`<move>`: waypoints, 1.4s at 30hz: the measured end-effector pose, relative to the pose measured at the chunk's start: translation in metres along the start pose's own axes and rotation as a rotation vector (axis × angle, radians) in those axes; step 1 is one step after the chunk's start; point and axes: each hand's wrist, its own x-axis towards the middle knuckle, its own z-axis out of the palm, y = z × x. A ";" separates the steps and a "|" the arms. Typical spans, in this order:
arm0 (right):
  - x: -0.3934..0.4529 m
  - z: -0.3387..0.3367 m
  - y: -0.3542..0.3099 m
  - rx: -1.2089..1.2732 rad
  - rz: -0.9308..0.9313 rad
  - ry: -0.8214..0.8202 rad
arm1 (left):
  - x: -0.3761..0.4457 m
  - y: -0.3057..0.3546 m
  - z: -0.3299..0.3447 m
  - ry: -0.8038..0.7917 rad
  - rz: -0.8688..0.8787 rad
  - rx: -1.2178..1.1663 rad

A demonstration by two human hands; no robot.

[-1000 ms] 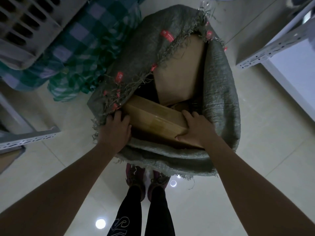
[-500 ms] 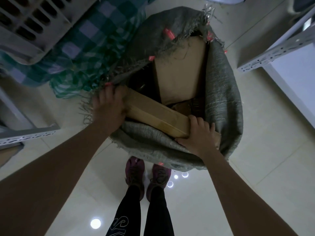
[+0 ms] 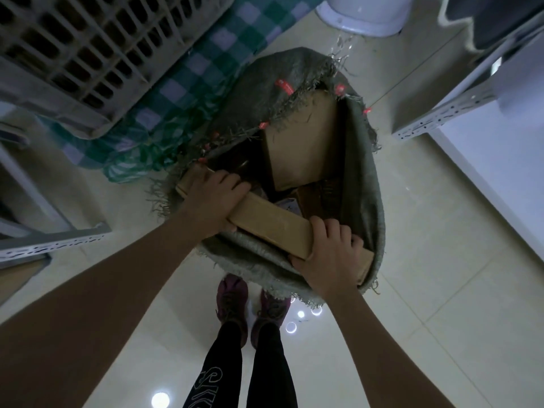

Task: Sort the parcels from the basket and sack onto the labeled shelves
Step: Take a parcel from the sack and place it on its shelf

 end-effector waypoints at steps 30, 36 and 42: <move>-0.028 -0.015 -0.014 0.063 -0.240 0.028 | -0.046 0.072 0.017 0.114 0.041 -0.251; -0.035 -0.015 0.034 0.581 -0.110 -0.239 | -0.043 0.066 0.014 0.112 0.033 -0.287; -0.045 0.012 0.065 0.389 0.014 -0.392 | -0.065 0.044 0.028 0.140 -0.019 -0.451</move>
